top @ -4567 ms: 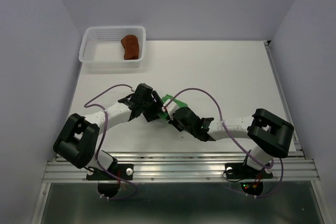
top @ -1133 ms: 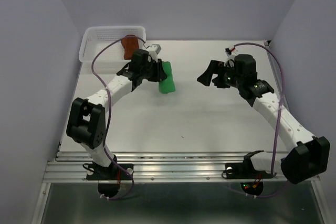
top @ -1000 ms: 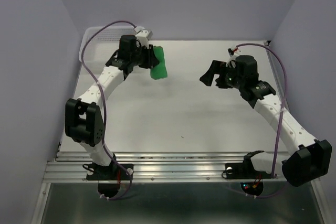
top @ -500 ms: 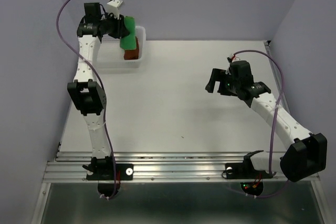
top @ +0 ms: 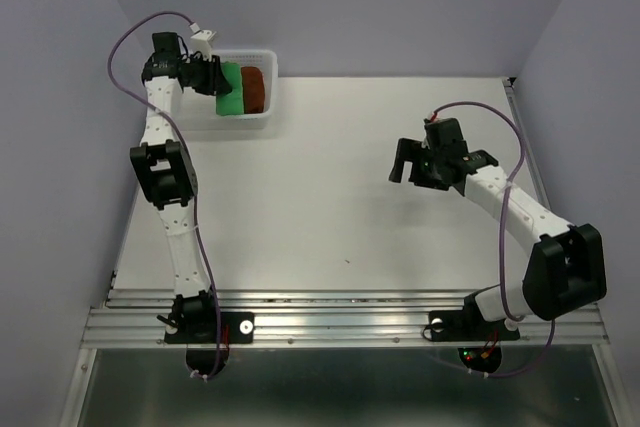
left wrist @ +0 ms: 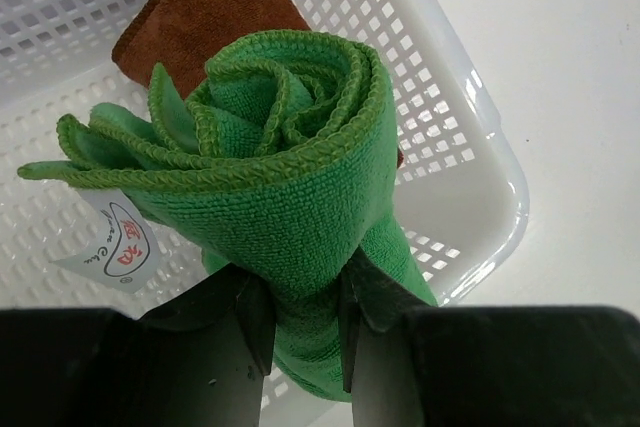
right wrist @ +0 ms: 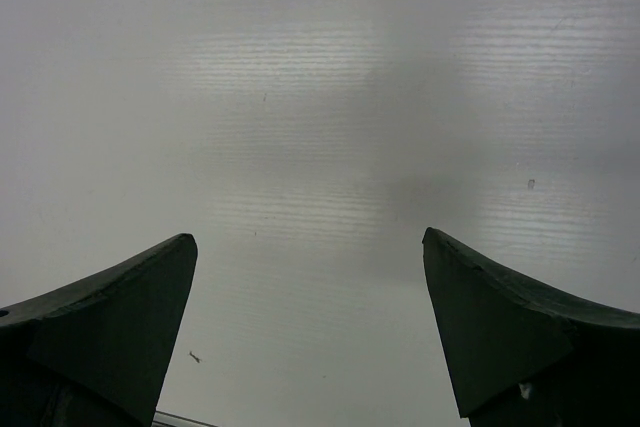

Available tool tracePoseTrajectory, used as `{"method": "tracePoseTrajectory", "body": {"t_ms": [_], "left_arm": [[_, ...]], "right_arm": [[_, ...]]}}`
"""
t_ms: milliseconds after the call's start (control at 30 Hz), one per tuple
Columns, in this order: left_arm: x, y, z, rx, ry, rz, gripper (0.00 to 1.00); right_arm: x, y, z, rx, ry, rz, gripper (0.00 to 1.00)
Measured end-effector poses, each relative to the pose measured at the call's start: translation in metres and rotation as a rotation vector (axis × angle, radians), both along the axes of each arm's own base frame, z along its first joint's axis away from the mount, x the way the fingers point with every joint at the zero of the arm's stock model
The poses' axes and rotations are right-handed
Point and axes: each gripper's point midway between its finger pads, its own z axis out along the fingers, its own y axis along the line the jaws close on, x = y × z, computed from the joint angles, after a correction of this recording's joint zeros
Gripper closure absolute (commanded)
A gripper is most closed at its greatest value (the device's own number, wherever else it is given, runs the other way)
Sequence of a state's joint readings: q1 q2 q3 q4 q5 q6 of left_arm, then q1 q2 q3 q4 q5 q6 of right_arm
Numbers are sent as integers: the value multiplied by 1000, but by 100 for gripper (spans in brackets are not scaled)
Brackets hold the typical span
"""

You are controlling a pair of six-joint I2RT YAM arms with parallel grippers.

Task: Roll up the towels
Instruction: Place the rolled towel into the container

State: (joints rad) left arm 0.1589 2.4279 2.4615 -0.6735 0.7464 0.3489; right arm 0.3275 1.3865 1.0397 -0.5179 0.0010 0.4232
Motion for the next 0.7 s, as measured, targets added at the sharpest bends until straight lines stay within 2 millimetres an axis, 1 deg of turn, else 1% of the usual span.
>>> {"method": "tracePoseTrajectory", "body": {"t_ms": [167, 333, 467, 567, 700], "left_arm": [[10, -1, -25, -22, 20, 7, 100], [20, 3, -40, -37, 22, 26, 100], [24, 5, -54, -43, 34, 29, 100], [25, 6, -60, -38, 43, 35, 100], [26, 10, -61, -23, 42, 47, 100]], "right_arm": [[1, 0, -8, -8, 22, -5, 0], [3, 1, -13, -11, 43, -11, 0], [3, 0, -22, -19, 69, -19, 0], [3, 0, -30, -29, 96, -22, 0], [4, 0, -37, -35, 120, -24, 0]]}}
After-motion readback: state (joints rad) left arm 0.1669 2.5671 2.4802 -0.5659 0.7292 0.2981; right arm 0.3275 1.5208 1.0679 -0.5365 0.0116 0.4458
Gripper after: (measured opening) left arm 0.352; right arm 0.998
